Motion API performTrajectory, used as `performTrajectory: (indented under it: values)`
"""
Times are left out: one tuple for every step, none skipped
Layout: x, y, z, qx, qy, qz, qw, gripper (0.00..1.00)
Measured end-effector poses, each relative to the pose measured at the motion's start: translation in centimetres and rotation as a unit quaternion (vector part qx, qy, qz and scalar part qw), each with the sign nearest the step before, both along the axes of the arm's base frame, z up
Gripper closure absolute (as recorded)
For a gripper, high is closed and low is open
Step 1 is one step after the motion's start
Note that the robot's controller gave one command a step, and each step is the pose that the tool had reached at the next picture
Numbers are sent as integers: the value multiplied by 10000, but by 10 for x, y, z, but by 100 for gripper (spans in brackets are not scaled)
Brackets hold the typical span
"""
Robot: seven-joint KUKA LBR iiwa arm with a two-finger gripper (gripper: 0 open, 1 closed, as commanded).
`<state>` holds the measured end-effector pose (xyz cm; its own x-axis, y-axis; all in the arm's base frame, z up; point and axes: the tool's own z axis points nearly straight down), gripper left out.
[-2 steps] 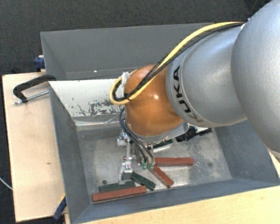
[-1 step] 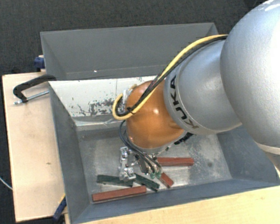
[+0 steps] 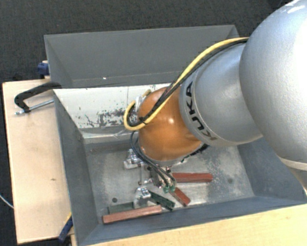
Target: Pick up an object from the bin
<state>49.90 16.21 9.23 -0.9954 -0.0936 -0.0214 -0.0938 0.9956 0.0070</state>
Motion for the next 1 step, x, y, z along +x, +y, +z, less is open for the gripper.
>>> performTrajectory:
  values:
    - [-3, -1, -3, -17, 38, -2, 10000, 0]
